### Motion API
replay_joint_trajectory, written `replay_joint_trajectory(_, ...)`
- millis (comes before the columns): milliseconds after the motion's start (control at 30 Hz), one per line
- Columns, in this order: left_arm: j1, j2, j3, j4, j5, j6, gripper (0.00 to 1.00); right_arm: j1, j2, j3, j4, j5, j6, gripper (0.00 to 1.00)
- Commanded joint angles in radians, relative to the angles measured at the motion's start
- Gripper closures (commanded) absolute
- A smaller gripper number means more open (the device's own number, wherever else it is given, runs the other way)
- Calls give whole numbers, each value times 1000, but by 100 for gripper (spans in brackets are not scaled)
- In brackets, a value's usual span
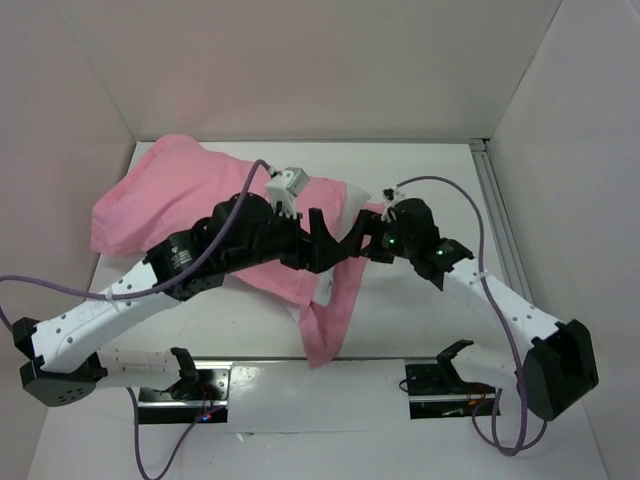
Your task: Put the pillow into the pillowcase
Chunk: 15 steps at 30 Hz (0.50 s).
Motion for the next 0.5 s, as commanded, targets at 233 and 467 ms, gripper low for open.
replay_joint_trajectory(233, 111, 366, 394, -209, -246, 191, 17, -380, -21, 102, -171, -24, -53, 75)
replay_joint_trajectory(467, 171, 788, 793, -357, -530, 188, 18, -426, 215, 100, 93, -201, 38, 40)
